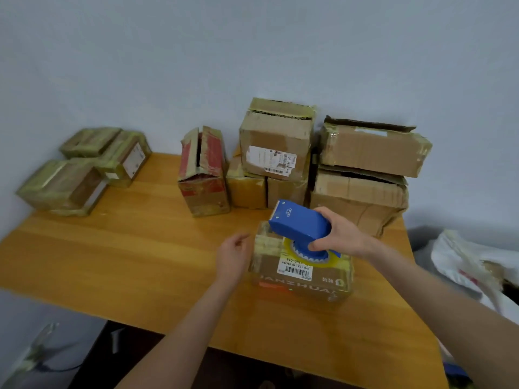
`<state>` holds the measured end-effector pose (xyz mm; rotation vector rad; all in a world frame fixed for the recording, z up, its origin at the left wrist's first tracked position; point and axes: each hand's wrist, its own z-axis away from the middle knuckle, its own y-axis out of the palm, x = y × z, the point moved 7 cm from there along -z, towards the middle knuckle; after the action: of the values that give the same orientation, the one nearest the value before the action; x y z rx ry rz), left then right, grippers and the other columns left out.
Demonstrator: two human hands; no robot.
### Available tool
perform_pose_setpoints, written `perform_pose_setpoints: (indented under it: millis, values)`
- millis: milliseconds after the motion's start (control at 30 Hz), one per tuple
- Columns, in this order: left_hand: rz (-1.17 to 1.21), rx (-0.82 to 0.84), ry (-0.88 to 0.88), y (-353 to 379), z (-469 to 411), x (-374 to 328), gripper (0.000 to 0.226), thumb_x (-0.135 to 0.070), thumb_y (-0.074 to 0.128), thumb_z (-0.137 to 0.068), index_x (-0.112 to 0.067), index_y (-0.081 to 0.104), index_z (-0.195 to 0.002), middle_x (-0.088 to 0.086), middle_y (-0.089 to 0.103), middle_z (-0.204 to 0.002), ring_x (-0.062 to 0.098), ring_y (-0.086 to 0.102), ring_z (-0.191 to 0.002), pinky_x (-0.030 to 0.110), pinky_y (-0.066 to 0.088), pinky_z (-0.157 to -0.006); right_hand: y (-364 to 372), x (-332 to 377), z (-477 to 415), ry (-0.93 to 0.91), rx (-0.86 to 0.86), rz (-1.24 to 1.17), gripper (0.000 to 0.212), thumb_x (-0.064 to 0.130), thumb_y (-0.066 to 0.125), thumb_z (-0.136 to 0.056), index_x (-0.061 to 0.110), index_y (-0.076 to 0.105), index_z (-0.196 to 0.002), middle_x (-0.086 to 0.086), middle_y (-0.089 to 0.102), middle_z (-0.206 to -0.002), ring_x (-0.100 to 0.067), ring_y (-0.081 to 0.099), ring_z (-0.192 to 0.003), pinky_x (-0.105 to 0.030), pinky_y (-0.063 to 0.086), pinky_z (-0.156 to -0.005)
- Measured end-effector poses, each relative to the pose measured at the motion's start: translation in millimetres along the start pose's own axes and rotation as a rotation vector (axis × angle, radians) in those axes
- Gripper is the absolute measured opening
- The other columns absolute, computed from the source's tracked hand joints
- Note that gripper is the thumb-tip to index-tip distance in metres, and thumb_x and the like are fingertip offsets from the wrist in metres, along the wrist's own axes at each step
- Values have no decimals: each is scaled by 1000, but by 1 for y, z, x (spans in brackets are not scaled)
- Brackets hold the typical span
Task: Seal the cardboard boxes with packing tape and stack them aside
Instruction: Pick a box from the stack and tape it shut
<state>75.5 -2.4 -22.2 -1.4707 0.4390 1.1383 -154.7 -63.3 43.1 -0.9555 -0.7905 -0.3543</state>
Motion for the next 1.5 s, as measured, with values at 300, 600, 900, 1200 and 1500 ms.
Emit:
perform_pose_setpoints:
  millis: [300,600,900,1200,1500]
  values:
    - [408,476,-476,30,3,-25,58,-59,48,-91,-6,69,-101,6,74,-92,18,67,-79,24,49,-60,2,-6,-6,-15,6,67,68,18,80,-75,33,38,-125,1,53,-113,-20,59,-101,-39,54,-87]
    - [327,208,-321,6,-19,-23,13,-18,58,-95,-11,63,-84,0,62,-74,9,52,-65,20,40,-55,7,8,-15,-48,7,236,68,38,79,-69,42,38,-122,6,55,-111,-18,58,-98,-38,54,-83]
    - [308,140,-317,-9,-22,-7,15,-22,62,-93,-9,65,-85,0,57,-71,10,44,-61,21,36,-48,2,27,-16,-91,15,443,73,49,75,-70,43,38,-132,9,56,-111,-18,56,-97,-43,54,-82]
    - [209,68,-371,-14,-25,39,35,-26,64,-92,-9,56,-63,2,51,-60,15,35,-51,28,31,-48,-3,16,-7,-35,10,612,74,57,69,-73,46,32,-136,12,55,-110,-17,56,-96,-34,52,-73]
    - [-64,118,-249,20,-33,48,25,-37,58,-94,-17,68,-84,4,70,-82,19,57,-66,37,52,-68,1,9,-12,-32,-57,576,75,57,67,-75,44,31,-140,9,57,-108,-16,55,-92,-28,46,-66]
